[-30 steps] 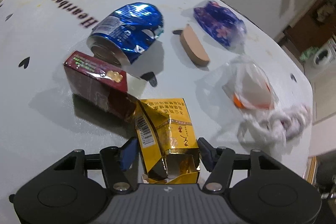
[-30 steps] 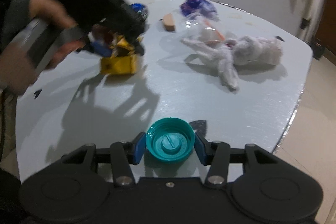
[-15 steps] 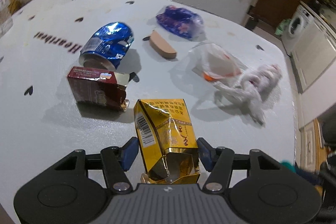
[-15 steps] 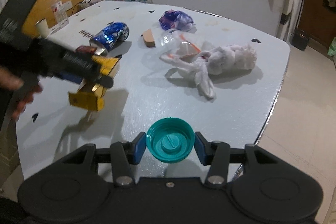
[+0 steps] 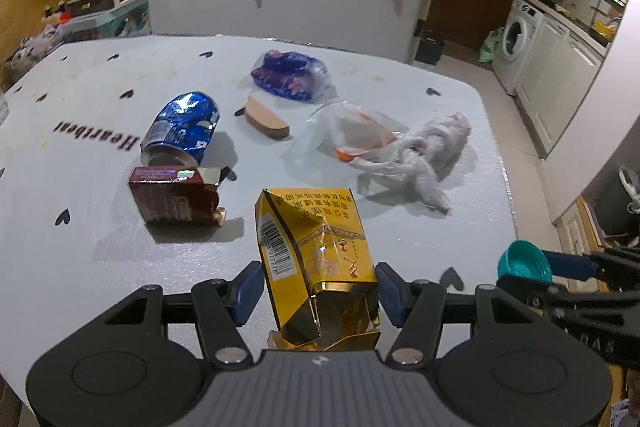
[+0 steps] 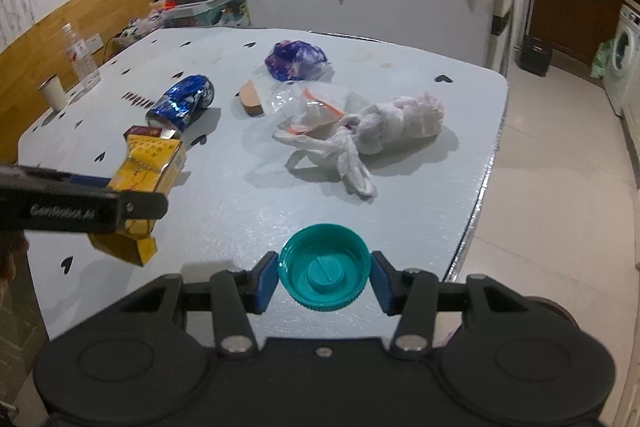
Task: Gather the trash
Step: 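Lift the teal cap and yellow box and carry them toward the bin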
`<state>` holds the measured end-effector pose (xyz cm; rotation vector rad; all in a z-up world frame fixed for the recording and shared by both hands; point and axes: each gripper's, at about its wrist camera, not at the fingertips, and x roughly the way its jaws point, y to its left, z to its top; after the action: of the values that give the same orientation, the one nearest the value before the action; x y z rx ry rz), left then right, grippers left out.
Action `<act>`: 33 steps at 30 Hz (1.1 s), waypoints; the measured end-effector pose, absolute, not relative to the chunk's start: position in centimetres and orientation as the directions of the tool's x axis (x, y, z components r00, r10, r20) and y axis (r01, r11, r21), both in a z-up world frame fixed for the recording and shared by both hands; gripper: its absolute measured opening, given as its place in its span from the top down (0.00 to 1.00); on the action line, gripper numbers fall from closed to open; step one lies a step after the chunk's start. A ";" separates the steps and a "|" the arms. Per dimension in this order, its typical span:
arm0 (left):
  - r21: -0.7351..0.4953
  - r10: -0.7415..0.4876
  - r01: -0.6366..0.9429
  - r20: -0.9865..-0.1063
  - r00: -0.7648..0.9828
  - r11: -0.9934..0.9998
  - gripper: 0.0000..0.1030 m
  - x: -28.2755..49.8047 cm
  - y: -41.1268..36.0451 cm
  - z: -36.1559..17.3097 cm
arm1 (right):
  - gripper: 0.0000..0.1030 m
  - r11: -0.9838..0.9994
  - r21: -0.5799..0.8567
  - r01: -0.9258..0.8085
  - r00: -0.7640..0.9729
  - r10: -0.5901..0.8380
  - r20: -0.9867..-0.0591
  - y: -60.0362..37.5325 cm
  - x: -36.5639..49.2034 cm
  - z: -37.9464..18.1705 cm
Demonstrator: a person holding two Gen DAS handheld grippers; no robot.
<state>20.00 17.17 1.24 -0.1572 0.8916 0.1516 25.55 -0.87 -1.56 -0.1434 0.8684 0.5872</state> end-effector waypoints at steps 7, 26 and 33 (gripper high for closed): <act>-0.076 0.034 -0.146 -0.776 0.630 0.986 0.41 19.1 15.5 1.8 | 0.51 0.868 0.125 -0.481 0.536 0.404 -0.742 -2.5 24.9 -0.3; -0.080 -0.061 -0.005 -0.792 0.607 0.997 0.41 22.2 5.2 2.1 | 0.51 0.935 0.138 -0.327 0.586 0.316 -0.746 -13.6 25.4 1.0; -0.105 -0.106 0.035 -0.817 0.566 0.994 0.41 24.6 -0.7 1.0 | 0.51 0.951 0.156 -0.265 0.579 0.287 -0.764 -19.9 26.8 -0.1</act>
<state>24.58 -0.73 0.97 -0.0802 0.9657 -0.0832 26.84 -19.88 -0.07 0.0256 0.8974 0.3228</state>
